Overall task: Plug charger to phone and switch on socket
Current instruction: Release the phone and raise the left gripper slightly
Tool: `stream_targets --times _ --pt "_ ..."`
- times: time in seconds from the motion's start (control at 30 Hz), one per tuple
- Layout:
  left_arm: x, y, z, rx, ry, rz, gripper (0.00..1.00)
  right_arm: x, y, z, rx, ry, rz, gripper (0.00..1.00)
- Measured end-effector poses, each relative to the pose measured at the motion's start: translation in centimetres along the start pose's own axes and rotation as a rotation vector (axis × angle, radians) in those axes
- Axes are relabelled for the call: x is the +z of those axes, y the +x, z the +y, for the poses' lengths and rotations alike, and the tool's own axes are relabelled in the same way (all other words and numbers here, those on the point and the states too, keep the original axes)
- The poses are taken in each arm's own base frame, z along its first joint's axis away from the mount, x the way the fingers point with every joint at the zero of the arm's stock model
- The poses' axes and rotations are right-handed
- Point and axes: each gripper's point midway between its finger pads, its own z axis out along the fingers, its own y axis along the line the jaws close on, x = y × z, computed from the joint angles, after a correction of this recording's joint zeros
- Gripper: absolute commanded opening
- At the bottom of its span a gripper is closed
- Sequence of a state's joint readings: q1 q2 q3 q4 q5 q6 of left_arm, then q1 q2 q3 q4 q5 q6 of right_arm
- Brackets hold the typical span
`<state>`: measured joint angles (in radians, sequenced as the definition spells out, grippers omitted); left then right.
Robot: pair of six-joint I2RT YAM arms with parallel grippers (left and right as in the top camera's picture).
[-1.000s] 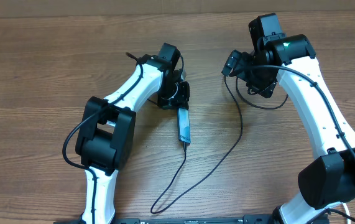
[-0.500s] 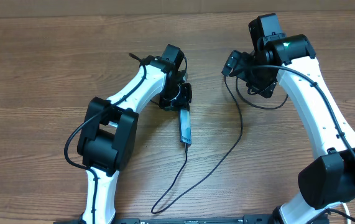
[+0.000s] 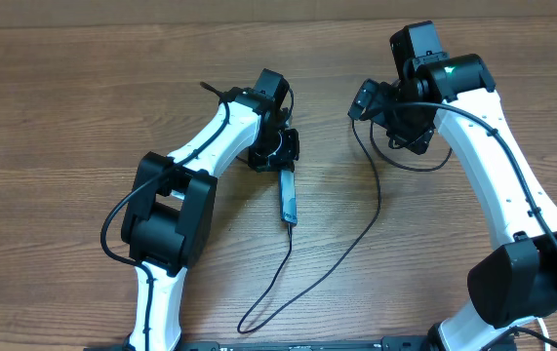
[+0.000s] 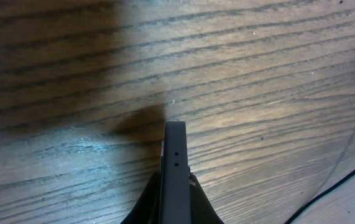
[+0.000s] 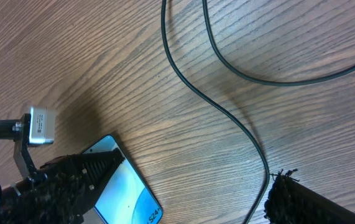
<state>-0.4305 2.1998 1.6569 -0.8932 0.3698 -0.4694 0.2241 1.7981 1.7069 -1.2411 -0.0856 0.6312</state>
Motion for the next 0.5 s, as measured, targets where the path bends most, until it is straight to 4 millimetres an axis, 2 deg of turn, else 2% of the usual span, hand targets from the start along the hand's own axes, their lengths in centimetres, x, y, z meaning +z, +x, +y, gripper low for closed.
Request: stream_targets --times 0.33,0.5 --pt "0.0 -0.04 0.02 -0.002 -0.001 -0.002 0.04 0.0 0.0 -0.01 0.0 0.001 0.0 1.0" --pt "0.72 0.32 0.1 -0.029 0.008 0.026 0.04 0.0 0.01 -0.02 0.0 0.001 0.0 1.0"
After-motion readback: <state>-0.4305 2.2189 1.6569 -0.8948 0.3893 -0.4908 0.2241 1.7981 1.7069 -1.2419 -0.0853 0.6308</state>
